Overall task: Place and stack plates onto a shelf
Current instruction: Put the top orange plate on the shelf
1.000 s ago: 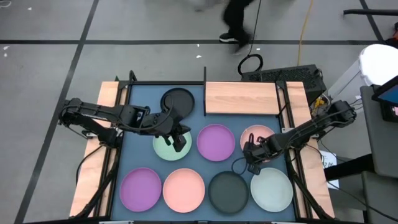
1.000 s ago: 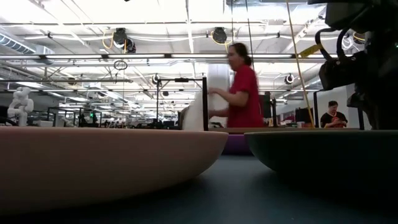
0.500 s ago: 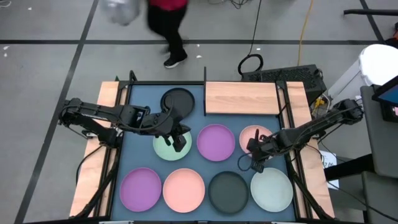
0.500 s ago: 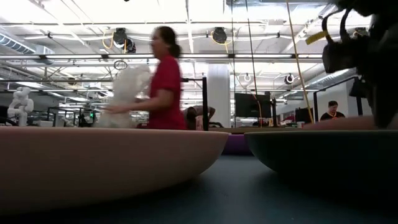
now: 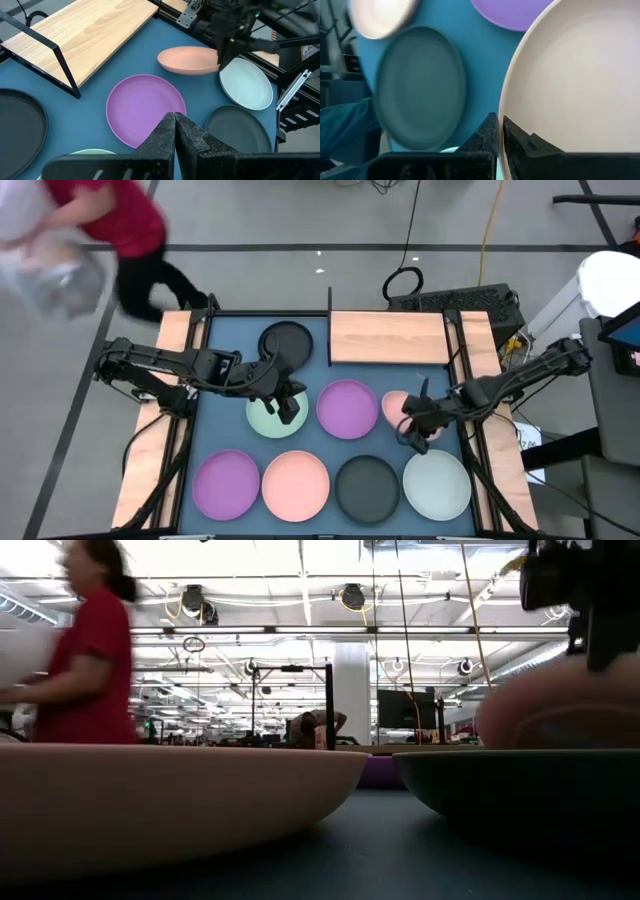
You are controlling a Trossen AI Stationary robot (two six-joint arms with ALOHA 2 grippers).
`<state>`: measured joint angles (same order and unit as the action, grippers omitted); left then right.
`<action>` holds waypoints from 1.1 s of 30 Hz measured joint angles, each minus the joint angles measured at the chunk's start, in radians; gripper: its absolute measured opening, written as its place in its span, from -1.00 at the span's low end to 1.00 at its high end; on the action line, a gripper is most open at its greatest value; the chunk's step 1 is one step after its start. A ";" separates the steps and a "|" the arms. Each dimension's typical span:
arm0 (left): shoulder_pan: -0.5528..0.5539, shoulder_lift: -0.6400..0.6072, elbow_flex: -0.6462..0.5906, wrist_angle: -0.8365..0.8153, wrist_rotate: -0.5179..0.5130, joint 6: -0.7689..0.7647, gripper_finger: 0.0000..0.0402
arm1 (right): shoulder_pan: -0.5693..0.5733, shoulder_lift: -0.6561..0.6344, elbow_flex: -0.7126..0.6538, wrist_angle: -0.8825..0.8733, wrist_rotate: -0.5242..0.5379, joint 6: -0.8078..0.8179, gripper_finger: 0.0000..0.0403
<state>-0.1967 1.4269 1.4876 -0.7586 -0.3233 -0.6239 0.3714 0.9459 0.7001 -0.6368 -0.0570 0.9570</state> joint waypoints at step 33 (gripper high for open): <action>0.000 0.000 0.000 0.000 -0.042 -0.002 -0.97 | 0.001 0.184 0.685 -0.463 0.087 -0.402 -1.00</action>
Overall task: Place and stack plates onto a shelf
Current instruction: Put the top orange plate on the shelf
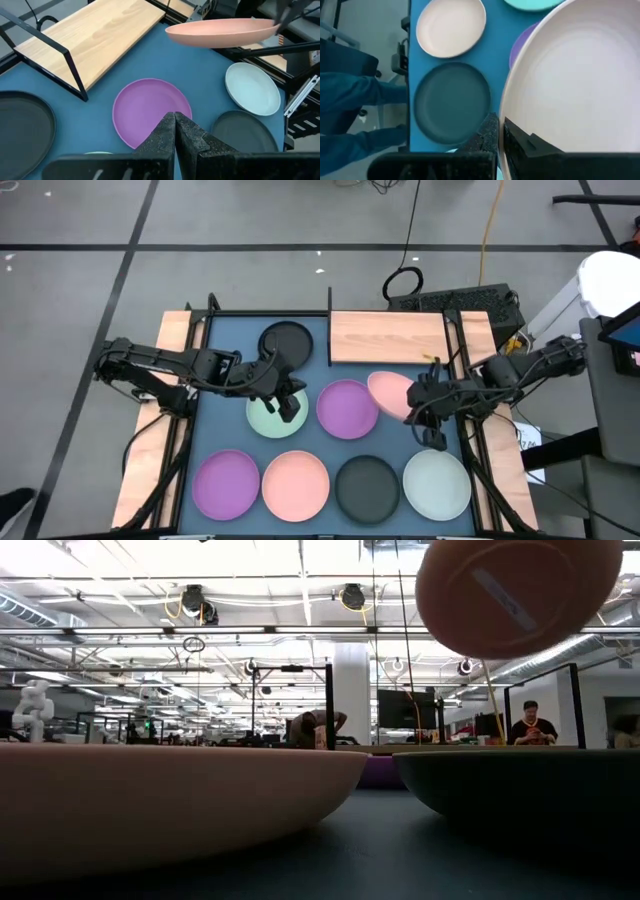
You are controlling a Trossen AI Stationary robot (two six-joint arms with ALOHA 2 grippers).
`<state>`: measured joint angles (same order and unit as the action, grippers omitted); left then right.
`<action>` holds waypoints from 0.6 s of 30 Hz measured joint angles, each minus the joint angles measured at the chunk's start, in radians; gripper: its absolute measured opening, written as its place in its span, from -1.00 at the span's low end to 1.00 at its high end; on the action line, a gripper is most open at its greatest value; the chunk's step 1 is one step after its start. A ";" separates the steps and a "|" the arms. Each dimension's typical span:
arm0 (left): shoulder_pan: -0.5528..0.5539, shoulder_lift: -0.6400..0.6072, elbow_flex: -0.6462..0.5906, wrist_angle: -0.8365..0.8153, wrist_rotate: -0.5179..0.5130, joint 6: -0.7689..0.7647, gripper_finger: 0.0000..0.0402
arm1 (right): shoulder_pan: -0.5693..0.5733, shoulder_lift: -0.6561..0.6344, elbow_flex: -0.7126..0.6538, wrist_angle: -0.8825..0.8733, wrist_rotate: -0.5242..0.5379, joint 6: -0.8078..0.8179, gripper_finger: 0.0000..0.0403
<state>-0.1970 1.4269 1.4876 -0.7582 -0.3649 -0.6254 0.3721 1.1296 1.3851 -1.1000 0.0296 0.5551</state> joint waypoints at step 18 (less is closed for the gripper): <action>0.000 0.000 0.000 0.001 -0.003 0.000 -0.97 | -0.140 0.113 0.247 -0.184 0.008 -0.026 -1.00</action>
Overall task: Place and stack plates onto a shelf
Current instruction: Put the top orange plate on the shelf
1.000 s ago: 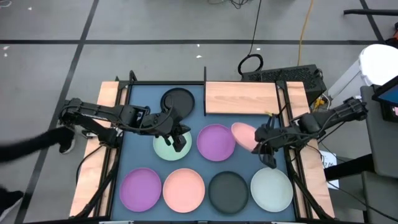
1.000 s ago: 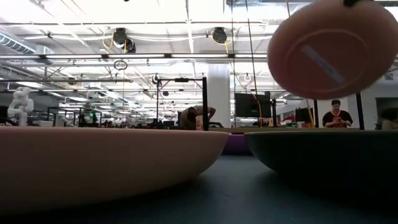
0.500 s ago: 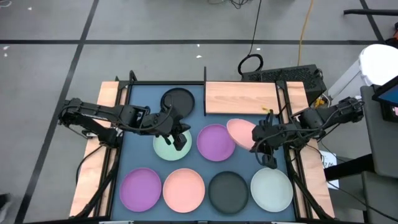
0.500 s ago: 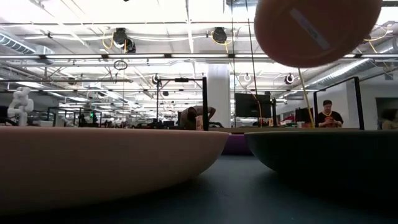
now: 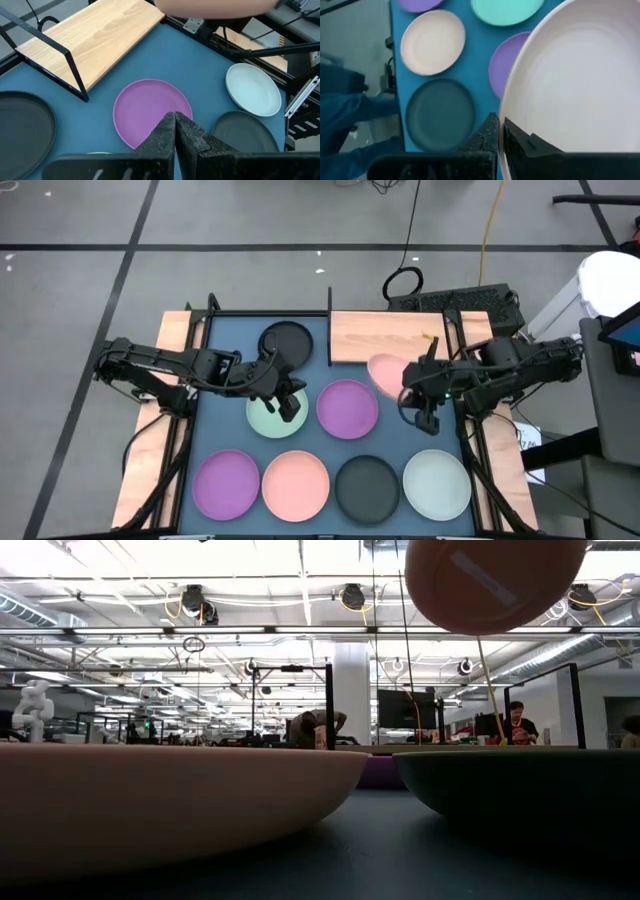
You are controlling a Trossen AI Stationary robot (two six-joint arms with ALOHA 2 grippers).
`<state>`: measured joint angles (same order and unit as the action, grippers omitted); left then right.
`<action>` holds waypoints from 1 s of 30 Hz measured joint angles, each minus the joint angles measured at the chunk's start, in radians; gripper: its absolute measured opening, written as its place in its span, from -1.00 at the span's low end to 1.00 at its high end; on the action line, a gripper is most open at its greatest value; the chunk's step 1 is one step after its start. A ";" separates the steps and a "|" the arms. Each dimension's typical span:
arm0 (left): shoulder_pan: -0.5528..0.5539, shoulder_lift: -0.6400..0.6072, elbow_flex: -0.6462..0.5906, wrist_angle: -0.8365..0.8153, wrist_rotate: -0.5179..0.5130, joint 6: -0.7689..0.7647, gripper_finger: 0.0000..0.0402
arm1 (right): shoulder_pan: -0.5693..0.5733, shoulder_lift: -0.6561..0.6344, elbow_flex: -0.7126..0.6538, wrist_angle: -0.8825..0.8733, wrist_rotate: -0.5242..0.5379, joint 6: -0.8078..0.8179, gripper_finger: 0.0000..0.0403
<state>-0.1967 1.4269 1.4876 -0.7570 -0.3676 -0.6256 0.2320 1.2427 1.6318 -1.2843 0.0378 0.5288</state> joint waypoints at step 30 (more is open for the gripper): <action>-0.002 0.000 0.000 0.042 0.025 -0.068 -0.97 | -0.547 0.246 -0.114 0.065 0.147 -0.384 -1.00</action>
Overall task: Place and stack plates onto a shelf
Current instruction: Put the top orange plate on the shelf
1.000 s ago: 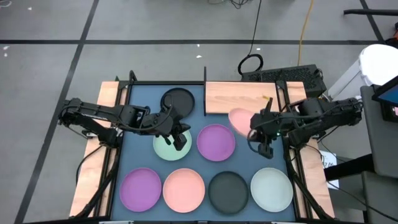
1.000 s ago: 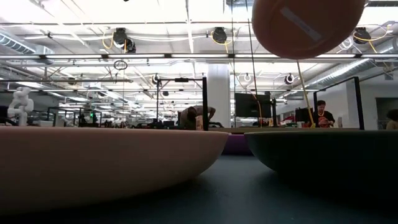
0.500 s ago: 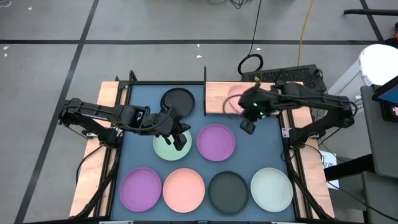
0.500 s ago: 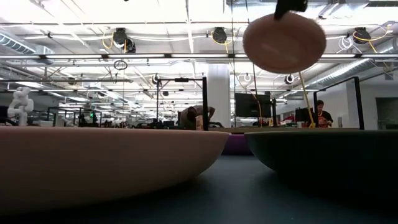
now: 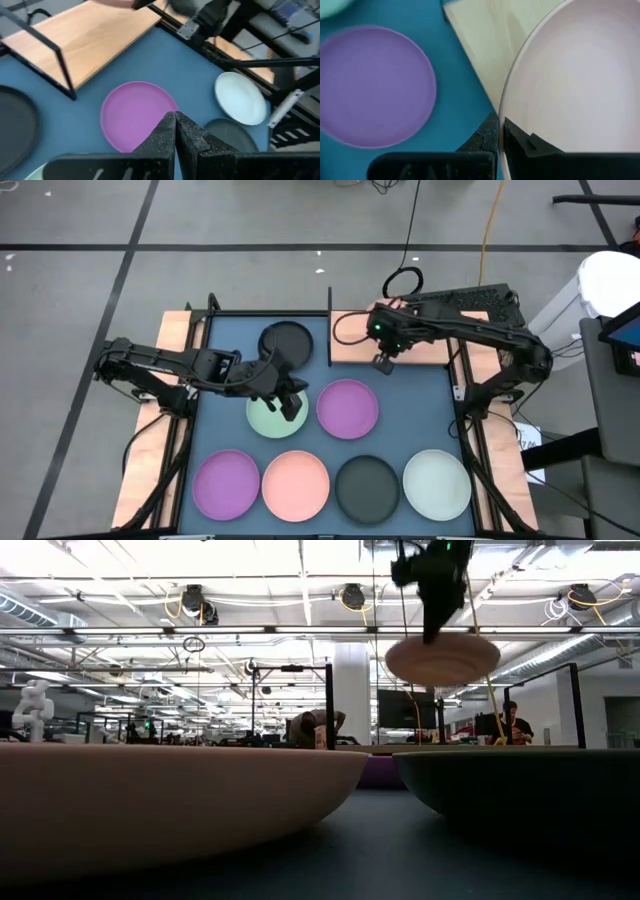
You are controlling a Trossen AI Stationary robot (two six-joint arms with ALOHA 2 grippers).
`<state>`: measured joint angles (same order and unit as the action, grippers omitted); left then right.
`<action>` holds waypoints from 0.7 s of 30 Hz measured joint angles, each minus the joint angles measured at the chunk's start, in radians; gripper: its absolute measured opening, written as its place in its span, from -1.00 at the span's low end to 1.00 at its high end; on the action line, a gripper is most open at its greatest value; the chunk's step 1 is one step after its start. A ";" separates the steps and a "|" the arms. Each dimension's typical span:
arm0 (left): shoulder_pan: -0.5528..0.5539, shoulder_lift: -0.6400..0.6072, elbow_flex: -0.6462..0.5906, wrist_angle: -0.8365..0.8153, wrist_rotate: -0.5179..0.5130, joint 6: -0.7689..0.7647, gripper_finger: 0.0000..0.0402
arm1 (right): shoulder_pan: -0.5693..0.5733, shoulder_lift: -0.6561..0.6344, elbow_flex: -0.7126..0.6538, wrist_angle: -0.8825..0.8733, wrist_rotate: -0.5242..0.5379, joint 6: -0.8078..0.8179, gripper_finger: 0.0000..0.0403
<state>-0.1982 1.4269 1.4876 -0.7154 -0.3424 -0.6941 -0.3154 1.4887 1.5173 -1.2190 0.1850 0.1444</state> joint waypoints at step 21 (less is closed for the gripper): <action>0.001 0.000 0.000 0.024 0.027 0.023 -0.97 | -0.150 -0.048 -0.459 0.180 0.026 -0.011 -1.00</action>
<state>-0.1974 1.4265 1.4879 -0.6918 -0.3152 -0.6706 -0.4656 1.4410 1.0581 -1.0388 0.2112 0.1337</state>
